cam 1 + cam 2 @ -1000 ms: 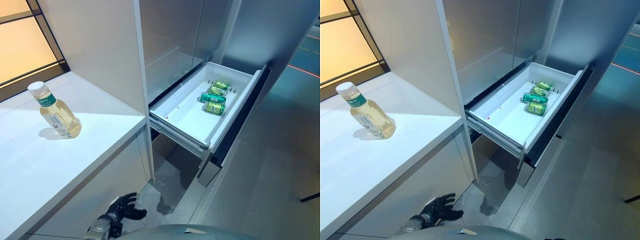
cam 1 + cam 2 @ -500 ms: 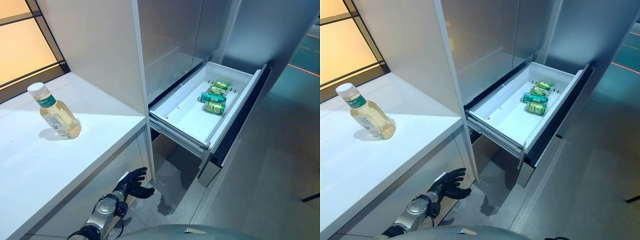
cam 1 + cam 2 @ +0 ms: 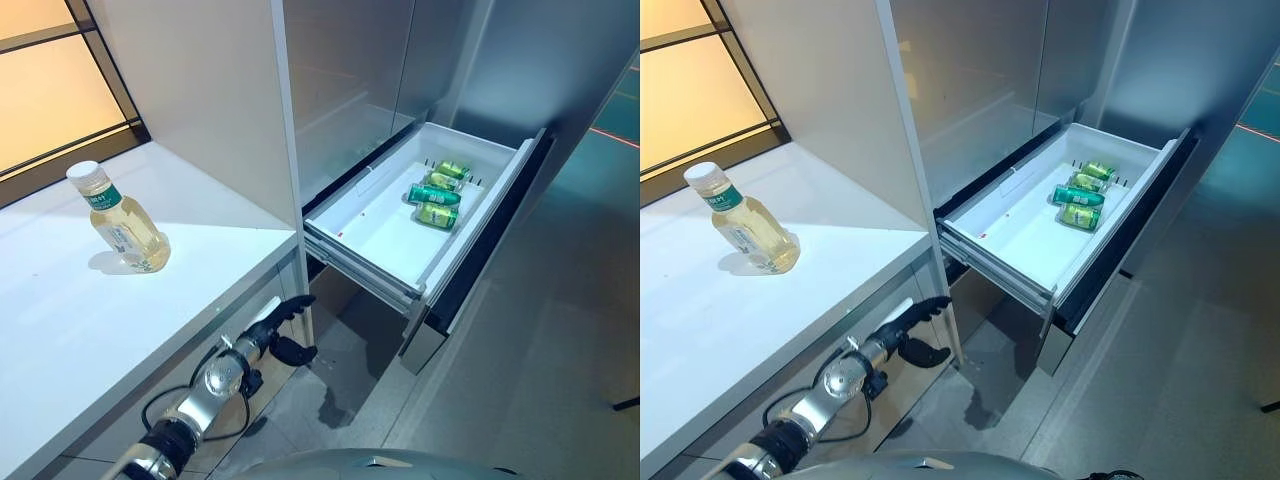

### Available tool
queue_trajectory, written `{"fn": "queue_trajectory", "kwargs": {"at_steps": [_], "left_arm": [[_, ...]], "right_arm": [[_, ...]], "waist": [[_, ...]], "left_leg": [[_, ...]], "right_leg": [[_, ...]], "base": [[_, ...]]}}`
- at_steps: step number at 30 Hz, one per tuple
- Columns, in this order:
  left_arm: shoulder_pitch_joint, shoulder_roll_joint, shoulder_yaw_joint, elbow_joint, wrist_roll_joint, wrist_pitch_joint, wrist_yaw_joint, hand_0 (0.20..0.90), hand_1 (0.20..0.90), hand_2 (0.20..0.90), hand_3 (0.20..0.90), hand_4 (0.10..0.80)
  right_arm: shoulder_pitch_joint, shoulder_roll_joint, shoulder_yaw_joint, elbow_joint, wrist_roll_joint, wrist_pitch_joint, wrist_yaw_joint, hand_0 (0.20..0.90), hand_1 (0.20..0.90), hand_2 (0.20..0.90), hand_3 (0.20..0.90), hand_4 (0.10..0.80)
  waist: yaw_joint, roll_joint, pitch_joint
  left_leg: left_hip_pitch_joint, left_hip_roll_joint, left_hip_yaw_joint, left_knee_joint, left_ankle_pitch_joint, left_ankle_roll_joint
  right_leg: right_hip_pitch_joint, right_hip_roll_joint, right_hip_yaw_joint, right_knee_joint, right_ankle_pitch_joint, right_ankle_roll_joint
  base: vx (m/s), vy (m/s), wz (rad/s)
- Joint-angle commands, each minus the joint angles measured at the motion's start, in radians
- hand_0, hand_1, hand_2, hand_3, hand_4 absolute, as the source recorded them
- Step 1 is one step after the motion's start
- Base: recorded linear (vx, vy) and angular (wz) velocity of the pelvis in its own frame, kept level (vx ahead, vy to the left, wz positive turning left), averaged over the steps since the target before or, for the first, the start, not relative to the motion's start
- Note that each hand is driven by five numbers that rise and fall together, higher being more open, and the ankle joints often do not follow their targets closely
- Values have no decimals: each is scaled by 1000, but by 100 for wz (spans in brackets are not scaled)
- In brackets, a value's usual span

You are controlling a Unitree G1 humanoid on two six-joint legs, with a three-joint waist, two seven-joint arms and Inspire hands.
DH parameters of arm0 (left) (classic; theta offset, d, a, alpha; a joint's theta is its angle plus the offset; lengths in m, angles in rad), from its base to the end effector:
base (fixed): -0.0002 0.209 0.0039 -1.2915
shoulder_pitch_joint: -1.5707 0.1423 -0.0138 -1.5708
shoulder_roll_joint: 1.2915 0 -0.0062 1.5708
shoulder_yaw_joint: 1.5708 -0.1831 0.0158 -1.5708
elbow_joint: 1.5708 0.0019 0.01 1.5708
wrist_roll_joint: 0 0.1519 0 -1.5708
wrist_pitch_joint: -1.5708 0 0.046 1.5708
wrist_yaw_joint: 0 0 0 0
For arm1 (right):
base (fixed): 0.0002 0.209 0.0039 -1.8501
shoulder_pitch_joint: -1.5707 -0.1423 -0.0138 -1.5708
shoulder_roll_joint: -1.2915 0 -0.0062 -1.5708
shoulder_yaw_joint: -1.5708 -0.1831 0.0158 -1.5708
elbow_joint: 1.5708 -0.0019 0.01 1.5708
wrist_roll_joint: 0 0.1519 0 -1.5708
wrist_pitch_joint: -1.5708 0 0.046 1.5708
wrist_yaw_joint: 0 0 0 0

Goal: Put drinks into fridge and close the fridge

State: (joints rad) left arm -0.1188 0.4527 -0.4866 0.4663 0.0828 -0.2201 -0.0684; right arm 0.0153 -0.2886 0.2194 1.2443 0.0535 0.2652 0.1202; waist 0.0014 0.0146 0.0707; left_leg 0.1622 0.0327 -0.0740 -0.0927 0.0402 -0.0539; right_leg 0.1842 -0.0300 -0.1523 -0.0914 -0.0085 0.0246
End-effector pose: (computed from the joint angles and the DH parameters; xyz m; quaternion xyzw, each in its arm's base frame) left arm 0.2076 0.1791 -0.0240 0.2919 0.1162 -0.2515 0.9154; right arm 0.0547 -0.2429 -0.1278 -0.1123 0.6994 0.0104 0.7057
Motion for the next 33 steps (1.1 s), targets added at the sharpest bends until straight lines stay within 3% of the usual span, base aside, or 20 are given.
{"fn": "queue_trajectory", "kwargs": {"at_steps": [1,8,13,20,33], "left_arm": [[-199,21,-4,-129,6,-52,29,900,900,900,900,800],[-285,109,59,-377,-141,39,-43,900,900,900,900,800],[-332,123,115,-553,-331,121,-114,900,900,900,900,800],[-380,138,148,-657,-407,182,-98,900,900,900,900,800],[-467,206,270,-744,-429,216,23,900,900,900,900,800]], "right_arm": [[-44,27,35,23,-2,-16,10,900,900,900,900,800],[-23,44,35,41,14,-51,-17,900,900,900,900,800],[-12,55,38,52,24,-74,-28,900,900,900,900,800],[-17,61,53,51,41,-73,-34,900,900,900,900,800],[-26,56,73,54,64,-67,-33,900,900,900,900,800]], "waist": [[20,-5,0],[29,-2,-4],[34,-3,-6],[35,-5,-10],[43,-6,-22]], "left_leg": [[-15,-86,40,5,-64,85],[-23,-91,22,5,-63,88],[-28,-91,13,5,-61,88],[-33,-94,0,5,-59,88],[-41,-96,-12,5,-56,82]], "right_leg": [[-48,-4,-3,66,0,41],[-47,-3,-3,55,3,40],[-47,0,-3,50,5,38],[-49,5,4,48,5,34],[-48,9,6,41,1,28]], "base": [[0,0,0],[0,0,0],[-4,-23,8],[-3,-12,4],[-5,-2,0]]}}
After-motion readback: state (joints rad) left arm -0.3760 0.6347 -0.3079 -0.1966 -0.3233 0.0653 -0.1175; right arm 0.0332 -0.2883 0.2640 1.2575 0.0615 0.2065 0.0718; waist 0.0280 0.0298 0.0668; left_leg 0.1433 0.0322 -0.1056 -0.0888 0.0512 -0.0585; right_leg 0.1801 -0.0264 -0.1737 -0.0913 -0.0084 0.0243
